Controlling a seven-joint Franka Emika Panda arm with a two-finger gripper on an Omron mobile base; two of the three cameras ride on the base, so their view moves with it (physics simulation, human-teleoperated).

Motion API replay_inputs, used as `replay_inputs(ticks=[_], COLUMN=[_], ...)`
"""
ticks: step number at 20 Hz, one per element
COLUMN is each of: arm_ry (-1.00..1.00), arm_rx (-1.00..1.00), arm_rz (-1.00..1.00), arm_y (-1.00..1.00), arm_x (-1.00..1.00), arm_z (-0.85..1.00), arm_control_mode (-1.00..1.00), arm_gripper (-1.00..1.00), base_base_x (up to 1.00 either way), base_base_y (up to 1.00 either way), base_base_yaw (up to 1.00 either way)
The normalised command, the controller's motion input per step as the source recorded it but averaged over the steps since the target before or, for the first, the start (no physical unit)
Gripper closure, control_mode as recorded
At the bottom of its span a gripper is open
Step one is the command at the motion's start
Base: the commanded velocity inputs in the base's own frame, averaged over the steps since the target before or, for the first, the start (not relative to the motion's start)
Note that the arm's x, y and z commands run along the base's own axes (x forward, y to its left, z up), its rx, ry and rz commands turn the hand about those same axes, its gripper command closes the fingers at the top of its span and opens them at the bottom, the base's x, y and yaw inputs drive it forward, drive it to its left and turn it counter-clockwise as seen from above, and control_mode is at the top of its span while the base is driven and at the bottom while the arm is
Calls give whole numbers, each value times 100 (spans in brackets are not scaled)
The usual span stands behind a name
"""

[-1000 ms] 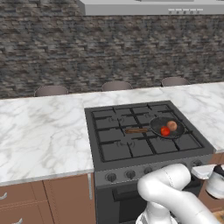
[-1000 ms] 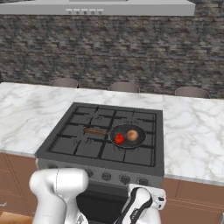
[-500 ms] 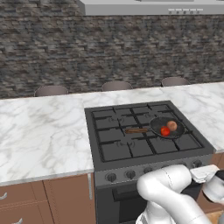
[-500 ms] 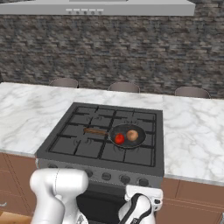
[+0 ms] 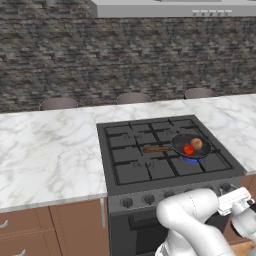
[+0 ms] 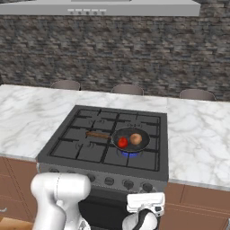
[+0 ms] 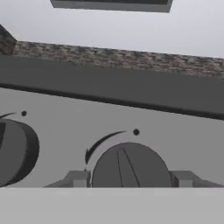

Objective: Place the pan on the front right burner on the stove. Then place the tomato and the onion in the pan and turn on the front right burner.

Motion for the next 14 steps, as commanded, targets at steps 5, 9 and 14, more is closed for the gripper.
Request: replay_inputs(ticks=[5,9,14], arm_ry=[-28,-27,-12], arm_rx=[-42,-44,-35], arm_rz=[2,2,0], arm_y=[9,8,13], arm_x=[0,0,0], arm_z=[3,4,0], arm_control_mode=[-100,-100,-100], arm_gripper=[100,100,100], base_base_x=[0,0,0], base_base_y=[0,0,0], base_base_yaw=[0,0,0])
